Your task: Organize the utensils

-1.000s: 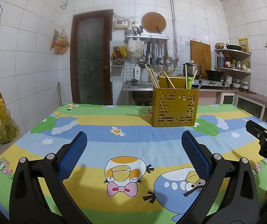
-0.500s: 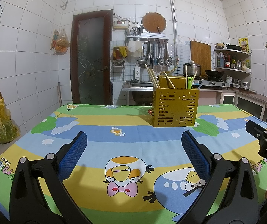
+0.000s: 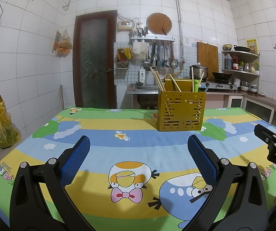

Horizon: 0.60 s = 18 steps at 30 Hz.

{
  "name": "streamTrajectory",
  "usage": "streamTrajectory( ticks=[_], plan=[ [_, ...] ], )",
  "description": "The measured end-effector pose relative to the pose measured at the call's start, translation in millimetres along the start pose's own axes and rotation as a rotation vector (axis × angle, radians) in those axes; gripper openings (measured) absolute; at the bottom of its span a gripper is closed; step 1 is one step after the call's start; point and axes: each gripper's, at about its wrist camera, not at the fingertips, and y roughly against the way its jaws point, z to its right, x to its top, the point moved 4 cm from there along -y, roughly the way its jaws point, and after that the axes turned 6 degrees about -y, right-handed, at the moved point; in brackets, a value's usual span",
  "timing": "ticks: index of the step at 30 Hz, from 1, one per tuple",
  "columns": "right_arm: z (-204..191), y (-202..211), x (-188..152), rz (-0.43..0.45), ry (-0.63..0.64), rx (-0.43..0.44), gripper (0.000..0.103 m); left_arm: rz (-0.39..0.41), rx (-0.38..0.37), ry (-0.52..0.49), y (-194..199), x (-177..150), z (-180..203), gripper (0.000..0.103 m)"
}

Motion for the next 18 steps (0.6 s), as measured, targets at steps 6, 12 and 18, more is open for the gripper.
streamTrajectory(
  ticks=[6,12,18],
  plan=[
    [1.6,0.7,0.5,0.001,0.001,0.0,0.098,0.004,0.001,-0.002,0.1,1.1,-1.8,0.098],
    [1.6,0.5,0.5,0.001,0.002,0.0,0.098,0.007,0.002,-0.004,0.1,2.1,-2.6,0.098],
    [0.5,0.1,0.0,0.0,0.002,0.0,0.098,0.008,0.002,-0.004,-0.1,2.6,-3.1,0.098]
  ],
)
